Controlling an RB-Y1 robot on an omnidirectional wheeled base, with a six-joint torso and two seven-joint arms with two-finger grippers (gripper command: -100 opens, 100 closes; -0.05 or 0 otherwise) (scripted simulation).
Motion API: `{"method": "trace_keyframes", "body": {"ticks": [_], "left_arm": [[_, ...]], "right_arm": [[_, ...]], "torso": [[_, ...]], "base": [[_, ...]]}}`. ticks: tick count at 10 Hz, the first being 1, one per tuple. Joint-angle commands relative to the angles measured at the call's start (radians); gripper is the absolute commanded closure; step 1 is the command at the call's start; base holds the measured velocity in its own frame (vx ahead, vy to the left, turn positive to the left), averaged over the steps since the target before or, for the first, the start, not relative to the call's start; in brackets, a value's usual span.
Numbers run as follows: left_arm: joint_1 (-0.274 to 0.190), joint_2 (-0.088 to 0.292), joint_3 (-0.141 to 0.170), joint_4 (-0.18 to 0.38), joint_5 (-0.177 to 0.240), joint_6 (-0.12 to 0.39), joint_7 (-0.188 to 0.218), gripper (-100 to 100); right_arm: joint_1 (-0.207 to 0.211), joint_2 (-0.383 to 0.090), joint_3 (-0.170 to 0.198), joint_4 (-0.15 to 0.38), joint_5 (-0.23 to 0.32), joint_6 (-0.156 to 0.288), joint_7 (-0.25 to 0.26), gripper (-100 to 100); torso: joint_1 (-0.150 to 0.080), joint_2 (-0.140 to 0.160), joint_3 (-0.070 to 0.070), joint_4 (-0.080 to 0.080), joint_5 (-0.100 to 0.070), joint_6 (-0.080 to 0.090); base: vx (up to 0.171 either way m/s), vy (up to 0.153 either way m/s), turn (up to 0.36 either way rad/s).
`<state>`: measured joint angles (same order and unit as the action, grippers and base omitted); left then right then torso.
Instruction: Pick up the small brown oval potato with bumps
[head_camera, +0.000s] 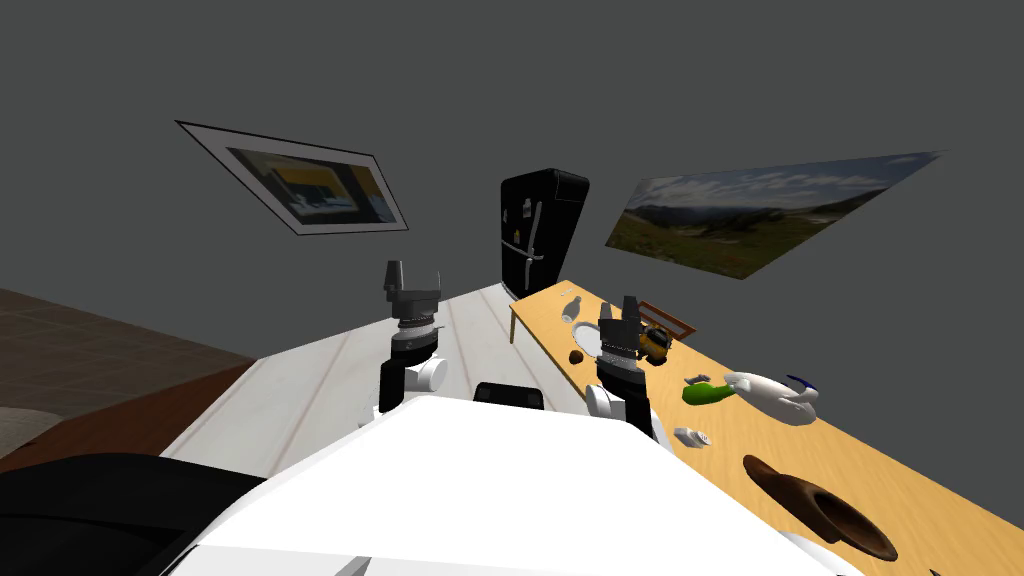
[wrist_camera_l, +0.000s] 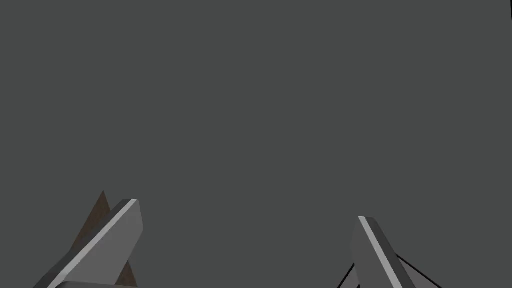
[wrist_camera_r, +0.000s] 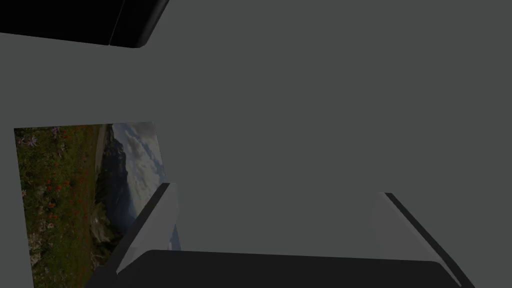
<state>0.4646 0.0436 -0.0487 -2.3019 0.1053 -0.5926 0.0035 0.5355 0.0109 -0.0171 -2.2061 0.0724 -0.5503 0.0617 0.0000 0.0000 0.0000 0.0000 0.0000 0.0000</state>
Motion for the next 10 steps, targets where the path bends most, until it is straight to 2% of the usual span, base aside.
{"method": "trace_keyframes", "body": {"ticks": [1, 3, 5, 10], "left_arm": [[0.000, 0.000, 0.000, 0.000, 0.000, 0.000, 0.000, 0], [0.000, 0.000, 0.000, 0.000, 0.000, 0.000, 0.000, 0], [0.000, 0.000, 0.000, 0.000, 0.000, 0.000, 0.000, 0], [0.000, 0.000, 0.000, 0.000, 0.000, 0.000, 0.000, 0]], "right_arm": [[0.001, -0.033, -0.001, 0.010, -0.004, 0.002, -0.004, -100], [0.003, -0.081, -0.005, 0.035, -0.015, 0.010, -0.013, -100], [0.004, -0.124, -0.012, 0.072, -0.031, 0.024, -0.030, -100], [0.005, -0.202, -0.043, 0.216, -0.095, 0.100, -0.107, -100]], "torso": [[0.000, 0.000, 0.000, 0.000, 0.000, 0.000], [0.003, 0.001, 0.000, 0.000, 0.001, 0.000], [0.007, 0.000, 0.000, 0.000, 0.001, 0.000], [0.012, 0.000, 0.000, 0.000, 0.003, 0.000]], "base": [[-0.003, 0.022, -0.014], [-0.012, 0.067, -0.027], [0.005, 0.129, -0.037], [-0.004, 0.169, -0.065]]}}
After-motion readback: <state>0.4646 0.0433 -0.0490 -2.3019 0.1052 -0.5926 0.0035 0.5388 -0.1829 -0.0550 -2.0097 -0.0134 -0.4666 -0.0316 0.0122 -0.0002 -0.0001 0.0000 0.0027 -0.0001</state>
